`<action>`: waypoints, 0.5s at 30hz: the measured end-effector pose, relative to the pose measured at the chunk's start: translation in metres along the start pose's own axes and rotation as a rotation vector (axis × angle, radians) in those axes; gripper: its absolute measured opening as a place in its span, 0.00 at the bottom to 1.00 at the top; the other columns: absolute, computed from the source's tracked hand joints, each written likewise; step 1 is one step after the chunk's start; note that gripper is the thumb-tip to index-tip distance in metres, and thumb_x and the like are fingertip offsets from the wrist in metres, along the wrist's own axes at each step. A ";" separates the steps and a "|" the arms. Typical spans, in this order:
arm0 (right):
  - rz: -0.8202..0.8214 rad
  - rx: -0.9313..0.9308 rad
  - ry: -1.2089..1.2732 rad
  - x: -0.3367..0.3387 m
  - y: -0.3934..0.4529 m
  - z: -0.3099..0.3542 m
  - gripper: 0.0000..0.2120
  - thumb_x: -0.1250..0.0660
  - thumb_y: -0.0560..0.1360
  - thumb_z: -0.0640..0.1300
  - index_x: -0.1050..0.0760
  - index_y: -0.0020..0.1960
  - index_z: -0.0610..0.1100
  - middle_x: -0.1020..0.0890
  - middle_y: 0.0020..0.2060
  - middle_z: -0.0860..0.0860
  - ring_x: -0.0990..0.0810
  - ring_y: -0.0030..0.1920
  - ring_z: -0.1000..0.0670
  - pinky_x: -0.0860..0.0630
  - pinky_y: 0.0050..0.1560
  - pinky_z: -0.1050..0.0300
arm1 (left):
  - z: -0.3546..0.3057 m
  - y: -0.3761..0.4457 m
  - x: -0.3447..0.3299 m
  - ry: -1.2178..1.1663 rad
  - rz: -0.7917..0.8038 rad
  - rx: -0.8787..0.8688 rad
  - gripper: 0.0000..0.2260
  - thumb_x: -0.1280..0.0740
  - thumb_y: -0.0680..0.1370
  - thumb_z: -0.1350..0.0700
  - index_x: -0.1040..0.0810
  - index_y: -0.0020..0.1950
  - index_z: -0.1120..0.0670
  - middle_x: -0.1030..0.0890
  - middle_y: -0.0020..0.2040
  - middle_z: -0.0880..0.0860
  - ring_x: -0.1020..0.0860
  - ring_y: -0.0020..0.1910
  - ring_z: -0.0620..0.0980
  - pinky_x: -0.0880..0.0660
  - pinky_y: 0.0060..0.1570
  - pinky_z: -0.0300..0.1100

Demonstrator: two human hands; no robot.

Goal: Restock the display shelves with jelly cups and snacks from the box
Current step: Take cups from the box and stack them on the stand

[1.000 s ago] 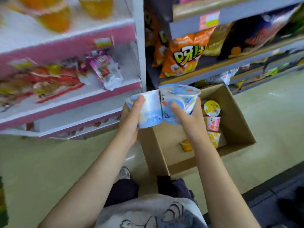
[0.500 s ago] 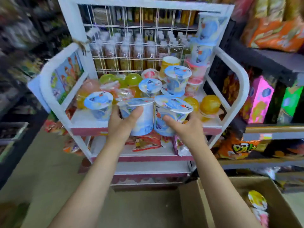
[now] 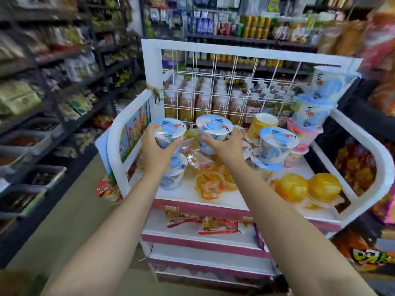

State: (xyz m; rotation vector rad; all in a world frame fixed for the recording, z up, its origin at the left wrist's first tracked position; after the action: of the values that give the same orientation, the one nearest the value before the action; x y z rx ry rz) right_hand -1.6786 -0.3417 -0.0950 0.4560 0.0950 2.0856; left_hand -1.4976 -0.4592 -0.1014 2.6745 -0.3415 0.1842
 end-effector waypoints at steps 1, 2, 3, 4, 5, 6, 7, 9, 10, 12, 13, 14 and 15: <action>0.011 -0.013 -0.021 -0.008 0.007 -0.004 0.35 0.18 0.63 0.55 0.28 0.62 0.42 0.20 0.55 0.46 0.20 0.55 0.47 0.21 0.55 0.50 | 0.006 0.002 -0.001 -0.007 0.015 0.010 0.31 0.24 0.74 0.49 0.33 0.72 0.53 0.32 0.67 0.50 0.31 0.66 0.49 0.29 0.62 0.44; 0.025 -0.020 -0.044 -0.014 0.012 -0.007 0.35 0.20 0.66 0.55 0.29 0.64 0.41 0.21 0.57 0.44 0.21 0.57 0.44 0.22 0.57 0.46 | 0.012 0.003 -0.001 -0.019 0.030 0.024 0.32 0.25 0.75 0.49 0.36 0.74 0.53 0.33 0.67 0.49 0.31 0.67 0.48 0.31 0.62 0.41; 0.032 -0.027 -0.077 -0.018 0.016 -0.011 0.34 0.22 0.69 0.55 0.29 0.67 0.40 0.21 0.59 0.43 0.21 0.57 0.43 0.22 0.58 0.44 | 0.018 0.004 -0.001 -0.018 0.040 0.030 0.33 0.26 0.76 0.48 0.38 0.75 0.53 0.35 0.68 0.48 0.32 0.68 0.48 0.32 0.62 0.40; 0.035 -0.026 -0.112 -0.022 0.018 -0.015 0.33 0.23 0.71 0.54 0.29 0.68 0.40 0.21 0.59 0.43 0.21 0.58 0.43 0.23 0.58 0.44 | 0.024 0.004 0.000 0.003 0.049 0.023 0.33 0.27 0.77 0.48 0.40 0.76 0.52 0.35 0.70 0.49 0.33 0.68 0.48 0.32 0.62 0.41; 0.035 -0.025 -0.137 -0.023 0.019 -0.016 0.30 0.25 0.72 0.53 0.29 0.68 0.40 0.21 0.59 0.43 0.21 0.58 0.43 0.23 0.58 0.44 | 0.029 0.004 0.001 0.040 0.060 0.006 0.34 0.28 0.77 0.47 0.42 0.77 0.52 0.35 0.72 0.50 0.32 0.69 0.50 0.31 0.62 0.43; 0.040 -0.028 -0.156 -0.025 0.019 -0.018 0.28 0.25 0.73 0.52 0.28 0.67 0.40 0.20 0.59 0.44 0.21 0.57 0.43 0.23 0.57 0.44 | 0.033 0.003 0.003 0.083 0.071 -0.013 0.35 0.28 0.77 0.47 0.43 0.77 0.52 0.35 0.73 0.52 0.32 0.69 0.51 0.30 0.61 0.44; 0.046 -0.032 -0.169 -0.027 0.019 -0.019 0.26 0.25 0.74 0.51 0.28 0.66 0.40 0.20 0.58 0.44 0.21 0.56 0.44 0.23 0.57 0.45 | 0.036 0.003 0.004 0.120 0.079 -0.022 0.35 0.29 0.77 0.46 0.44 0.78 0.51 0.34 0.74 0.53 0.31 0.69 0.52 0.29 0.60 0.45; 0.056 -0.044 -0.186 -0.028 0.019 -0.020 0.25 0.26 0.74 0.49 0.29 0.66 0.41 0.21 0.59 0.45 0.21 0.56 0.45 0.23 0.55 0.49 | 0.038 0.003 0.006 0.158 0.084 -0.002 0.34 0.29 0.77 0.46 0.44 0.77 0.48 0.32 0.73 0.53 0.29 0.68 0.52 0.26 0.58 0.47; 0.058 -0.051 -0.192 -0.028 0.018 -0.020 0.25 0.26 0.74 0.49 0.29 0.67 0.41 0.21 0.59 0.45 0.21 0.56 0.46 0.23 0.54 0.51 | 0.037 0.002 0.007 0.168 0.089 0.005 0.34 0.29 0.77 0.46 0.44 0.77 0.47 0.31 0.73 0.53 0.28 0.68 0.52 0.25 0.58 0.47; 0.061 -0.053 -0.198 -0.026 0.014 -0.017 0.26 0.26 0.74 0.49 0.29 0.67 0.41 0.21 0.60 0.45 0.22 0.56 0.46 0.24 0.54 0.51 | 0.033 0.001 0.009 0.176 0.107 -0.005 0.33 0.29 0.77 0.46 0.43 0.77 0.47 0.31 0.73 0.53 0.29 0.68 0.52 0.25 0.60 0.50; 0.060 -0.050 -0.199 -0.024 0.012 -0.015 0.26 0.26 0.74 0.49 0.29 0.68 0.40 0.21 0.61 0.45 0.22 0.57 0.45 0.24 0.56 0.50 | 0.029 -0.001 0.011 0.197 0.112 -0.016 0.34 0.29 0.77 0.45 0.43 0.78 0.48 0.33 0.74 0.54 0.31 0.70 0.53 0.26 0.63 0.51; 0.060 -0.040 -0.200 -0.020 0.008 -0.013 0.27 0.26 0.74 0.50 0.29 0.68 0.40 0.21 0.61 0.45 0.22 0.59 0.44 0.24 0.57 0.49 | 0.025 -0.004 0.013 0.253 0.111 -0.029 0.35 0.30 0.77 0.44 0.43 0.79 0.49 0.38 0.77 0.57 0.36 0.74 0.55 0.29 0.67 0.53; 0.057 -0.027 -0.196 -0.015 0.003 -0.010 0.27 0.27 0.75 0.50 0.30 0.69 0.40 0.22 0.61 0.45 0.22 0.59 0.45 0.24 0.58 0.49 | 0.020 -0.009 0.015 0.345 0.098 -0.041 0.36 0.31 0.78 0.43 0.44 0.80 0.49 0.44 0.79 0.60 0.42 0.77 0.57 0.33 0.71 0.54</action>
State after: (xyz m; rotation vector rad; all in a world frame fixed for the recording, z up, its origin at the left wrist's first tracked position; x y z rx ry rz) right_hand -1.6773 -0.3546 -0.1076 0.6500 -0.0614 2.0834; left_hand -1.4789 -0.4631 -0.1205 2.5257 -0.3604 0.6505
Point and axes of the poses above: each hand's wrist, its own y-axis towards the middle knuckle, its own x-axis out of the back of the hand, z = x × y, the point moved 3 cm from there along y, towards the middle knuckle
